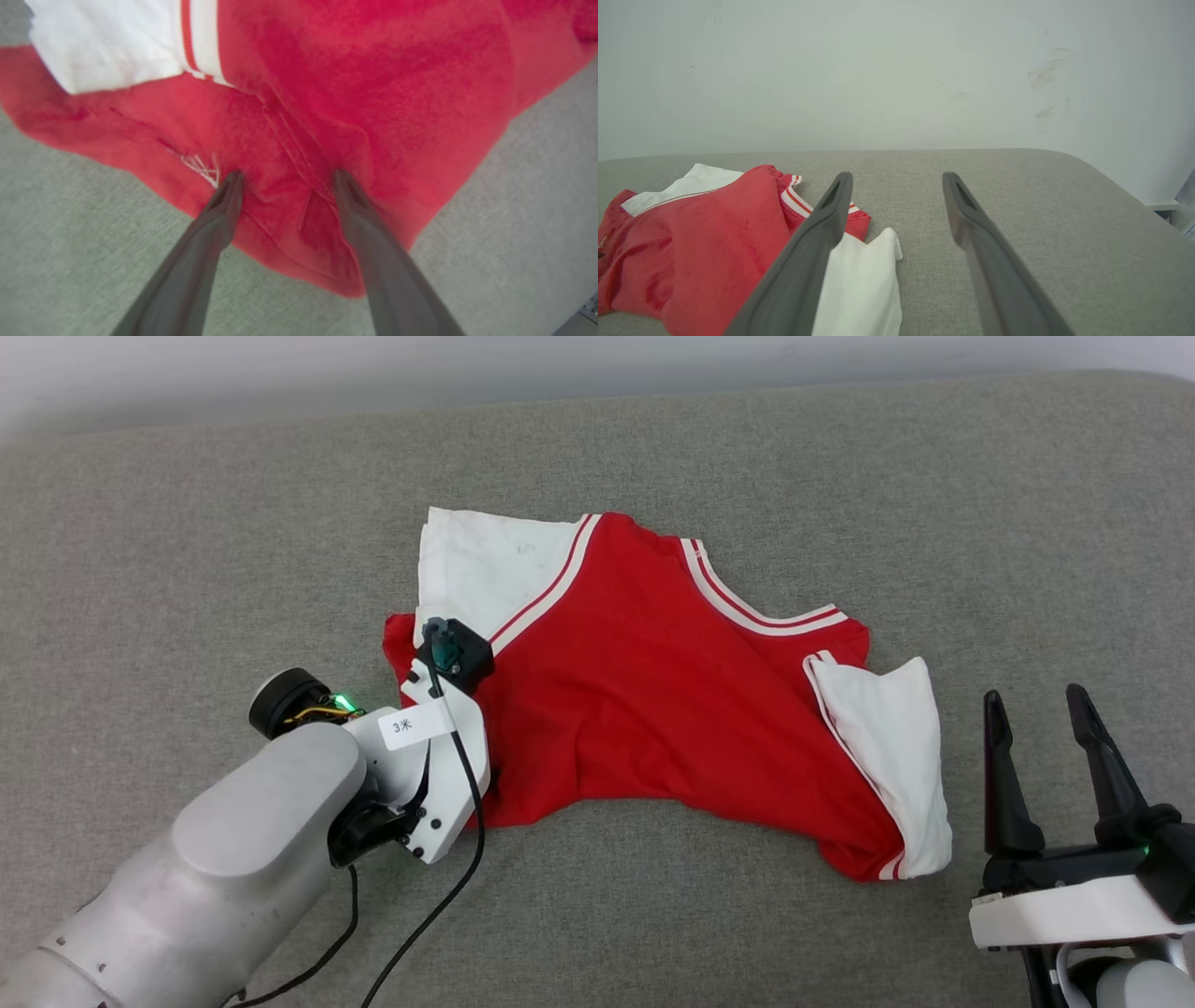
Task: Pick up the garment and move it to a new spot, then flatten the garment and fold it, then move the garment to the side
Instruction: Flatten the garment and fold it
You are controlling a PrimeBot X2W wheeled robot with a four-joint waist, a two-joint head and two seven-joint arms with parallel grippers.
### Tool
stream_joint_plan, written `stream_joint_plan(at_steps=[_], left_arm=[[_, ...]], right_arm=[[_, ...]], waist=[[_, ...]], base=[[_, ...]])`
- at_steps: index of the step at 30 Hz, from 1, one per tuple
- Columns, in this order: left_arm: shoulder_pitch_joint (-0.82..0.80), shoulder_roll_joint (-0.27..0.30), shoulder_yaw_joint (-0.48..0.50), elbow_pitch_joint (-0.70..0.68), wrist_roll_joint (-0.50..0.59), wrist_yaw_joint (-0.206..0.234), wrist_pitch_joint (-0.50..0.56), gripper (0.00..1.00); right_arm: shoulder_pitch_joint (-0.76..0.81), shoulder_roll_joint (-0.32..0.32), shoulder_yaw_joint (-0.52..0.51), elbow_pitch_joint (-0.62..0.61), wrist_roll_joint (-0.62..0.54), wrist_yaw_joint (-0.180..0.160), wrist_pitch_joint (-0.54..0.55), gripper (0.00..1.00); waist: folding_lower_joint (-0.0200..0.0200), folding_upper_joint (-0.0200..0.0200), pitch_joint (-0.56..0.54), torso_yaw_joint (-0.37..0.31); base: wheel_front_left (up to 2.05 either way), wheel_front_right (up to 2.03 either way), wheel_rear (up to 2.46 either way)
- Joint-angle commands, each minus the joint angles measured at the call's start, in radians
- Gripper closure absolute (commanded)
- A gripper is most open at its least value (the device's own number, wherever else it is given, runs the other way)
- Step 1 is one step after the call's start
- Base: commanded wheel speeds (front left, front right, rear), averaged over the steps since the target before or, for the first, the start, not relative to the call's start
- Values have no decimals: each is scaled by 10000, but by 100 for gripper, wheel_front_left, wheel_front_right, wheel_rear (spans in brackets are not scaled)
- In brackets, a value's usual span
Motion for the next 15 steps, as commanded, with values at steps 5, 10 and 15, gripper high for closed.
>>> stream_joint_plan(at_steps=[5, 10, 15], left_arm=[[513, 25, -1265, 409, -491, -43, -9, 100], [472, 163, -1327, 347, -985, -11, -562, 100], [286, 527, -983, -295, -1503, -11, -1591, 100]], right_arm=[[-177, 24, 26, 23, 2, -7, -24, 0], [-165, 24, 59, 94, -30, -7, -24, 0], [98, 24, 47, 161, -40, -7, -24, 0]], waist=[[0, 0, 81, -4], [0, 0, -86, -5], [0, 0, -469, 31]], base=[[0, 0, 0], [0, 0, 0], [0, 0, 0]])
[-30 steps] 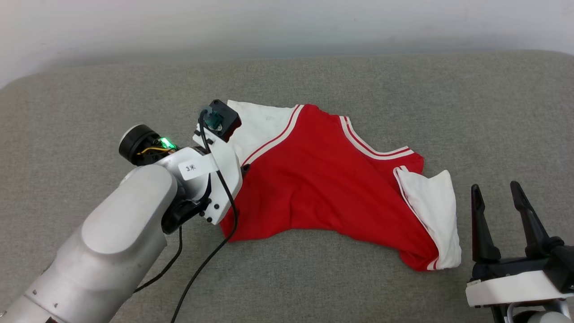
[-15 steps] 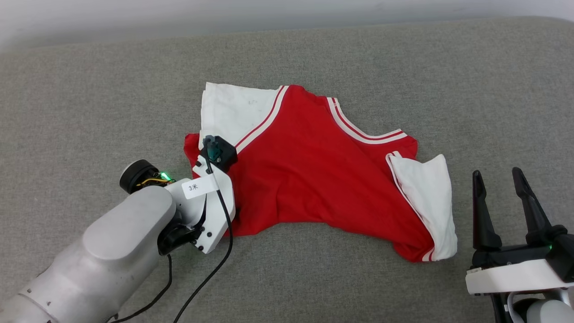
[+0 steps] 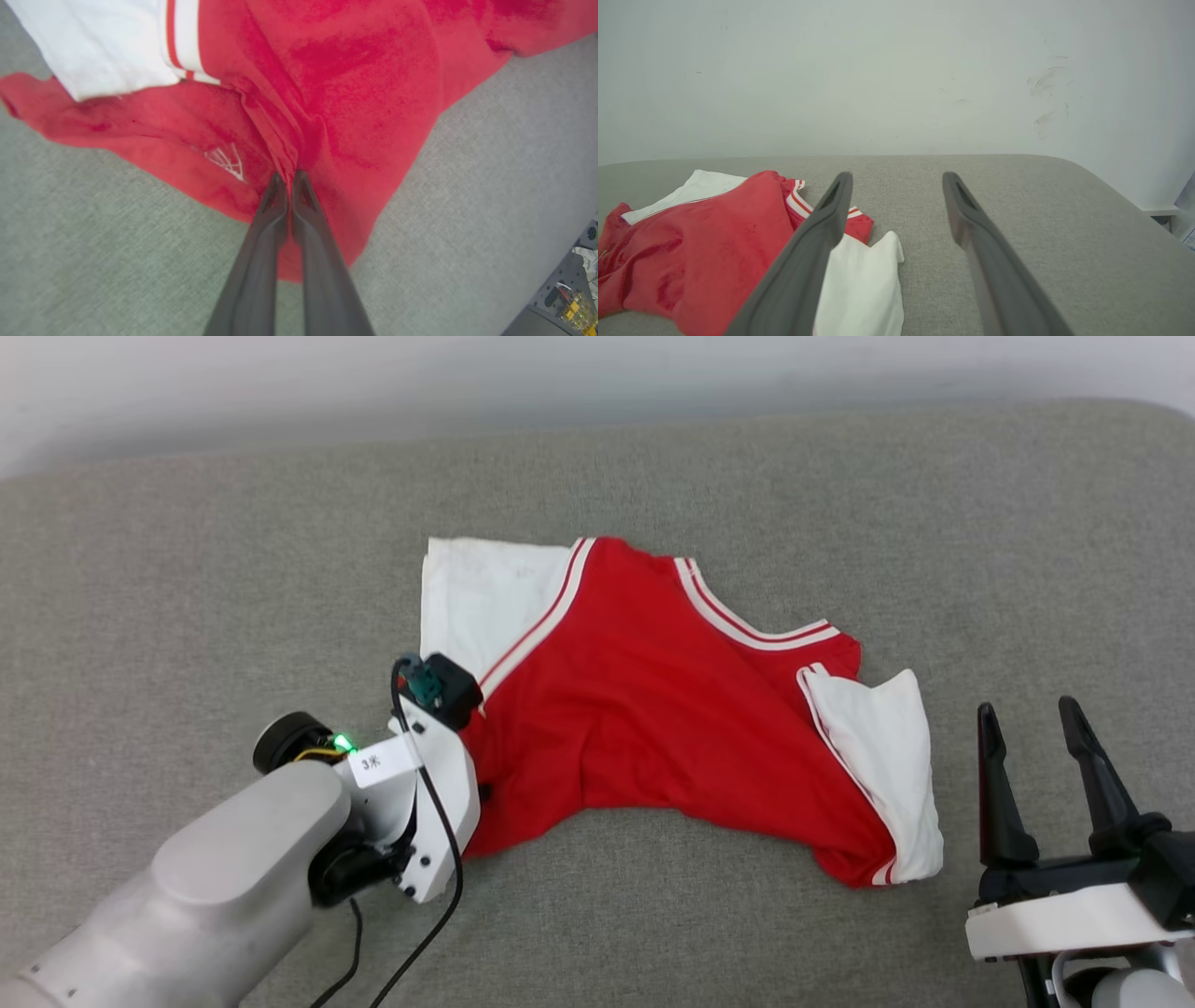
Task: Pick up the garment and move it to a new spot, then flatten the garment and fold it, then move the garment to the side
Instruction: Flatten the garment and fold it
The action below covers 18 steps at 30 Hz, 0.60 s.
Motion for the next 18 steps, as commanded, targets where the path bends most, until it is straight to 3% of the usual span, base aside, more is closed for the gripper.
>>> stream_joint_plan(at_steps=[1, 5, 10, 15, 18], left_arm=[[246, 169, -7, -218, -113, -7, -218, 100], [619, 649, 163, -1106, -316, 19, -780, 100], [1419, 1148, 90, -2465, -337, 503, -1035, 100], [2336, 1374, -317, -3520, -410, 931, -920, 100], [2809, 1323, -648, -3703, -468, 973, -756, 100]], right_arm=[[132, 24, 4, 37, -11, -7, -24, 0], [385, 24, -82, 57, -9, -7, -24, 0], [620, 25, -103, 44, -43, -7, -24, 0], [698, 25, -64, -11, -78, -7, -24, 0], [730, 25, -67, -41, -93, -7, -24, 0]], waist=[[0, 0, -211, 30], [0, 0, -583, 128], [0, 0, -922, 336], [0, 0, -1044, 495], [0, 0, -1038, 574]], base=[[0, 0, 0], [0, 0, 0], [0, 0, 0], [0, 0, 0], [0, 0, 0]])
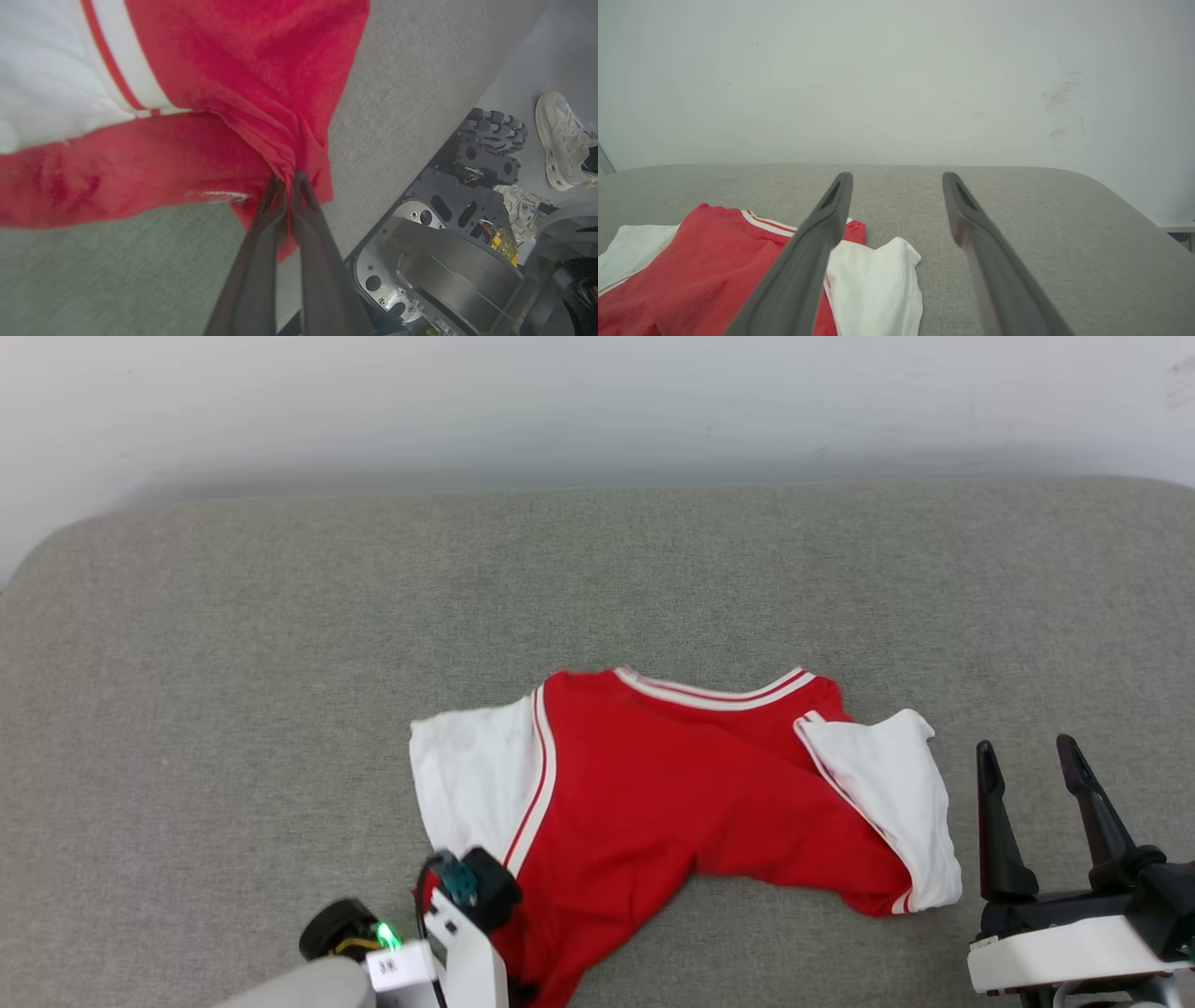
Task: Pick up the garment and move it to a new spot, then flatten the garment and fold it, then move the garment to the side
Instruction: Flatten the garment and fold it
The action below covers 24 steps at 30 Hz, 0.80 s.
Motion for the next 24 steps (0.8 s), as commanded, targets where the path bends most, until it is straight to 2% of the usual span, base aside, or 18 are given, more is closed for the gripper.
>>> stream_joint_plan(at_steps=[1, 5, 6, 7, 11, 21, 24], left_arm=[[234, -35, -171, 15, 61, 47, 88, 100], [532, -277, -354, 341, 149, 90, 42, 98], [524, -320, -362, 441, 242, 123, -54, 13], [496, -367, -326, 521, 283, 180, -163, 0], [173, -357, 5, 351, 436, 237, -680, 0], [-1499, 811, 1270, -773, 1007, 749, -941, 0], [-2069, 815, 1736, -645, 817, 870, -855, 0]], right_arm=[[65, 25, 12, -42, -41, -7, -24, 0], [96, 25, 24, -21, -59, -7, -24, 0], [98, 25, 24, -2, -67, -7, -24, 0], [99, 25, 20, 20, -73, -7, -24, 0], [144, 25, -13, 69, -74, -7, -24, 0], [175, 23, 13, 73, -5, -7, -24, 0], [50, 25, 35, 43, -18, -7, -24, 0]], waist=[[1, 0, 15, 40], [1, 0, 16, 100], [1, 0, 3, 107], [1, 0, -19, 119], [1, 0, -157, 170], [1, 0, -390, 297], [1, 0, -293, 289]], base=[[0, 0, 0], [0, 0, 0], [0, 0, 0], [0, 0, 0], [0, 0, 0], [0, 0, 0], [0, 0, 0]])
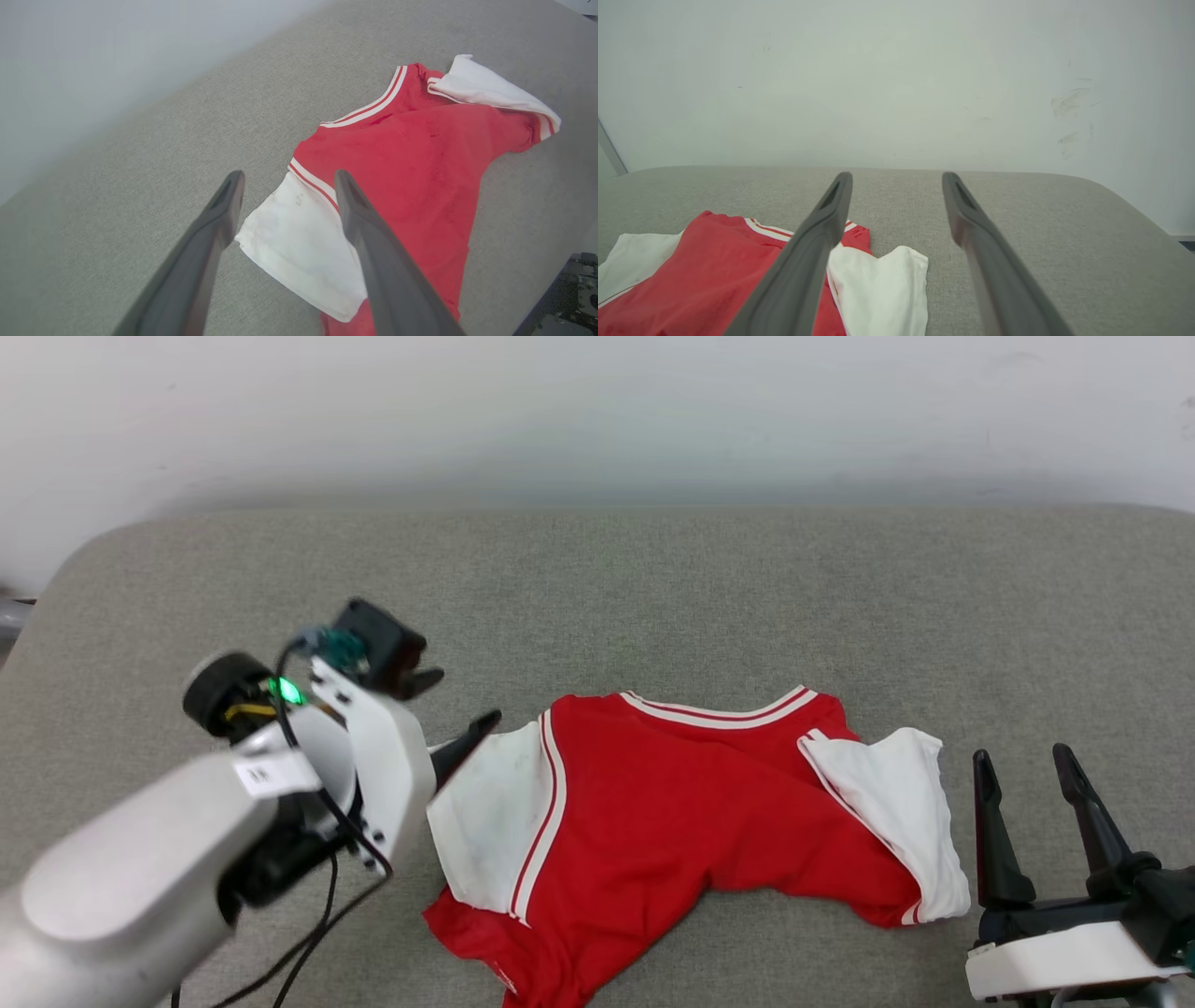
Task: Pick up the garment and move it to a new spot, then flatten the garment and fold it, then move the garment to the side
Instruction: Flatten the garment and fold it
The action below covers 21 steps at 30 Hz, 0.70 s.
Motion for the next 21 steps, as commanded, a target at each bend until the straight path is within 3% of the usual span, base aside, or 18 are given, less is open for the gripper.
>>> stream_joint_plan(at_steps=[1, 8, 14, 21], left_arm=[[-388, 9, 212, 189, -136, 68, 169, 0], [-1617, -113, 607, 1417, -784, -221, 1367, 0], [-2008, -562, 570, 2798, -1637, -624, 2485, 0], [-2027, -910, 29, 4208, -1740, -1012, 3366, 0]], right_arm=[[-154, 25, 18, -42, 12, -7, -24, 0], [-399, 25, 54, -118, -29, -7, -24, 0], [-567, 23, 71, -154, 33, -7, -24, 0], [-828, 25, 50, -199, 60, -7, -24, 0]], waist=[[1, 0, 106, -27], [1, 0, 534, -252], [1, 0, 960, -487], [1, 0, 1489, -731]], base=[[0, 0, 0], [0, 0, 0], [0, 0, 0], [0, 0, 0]])
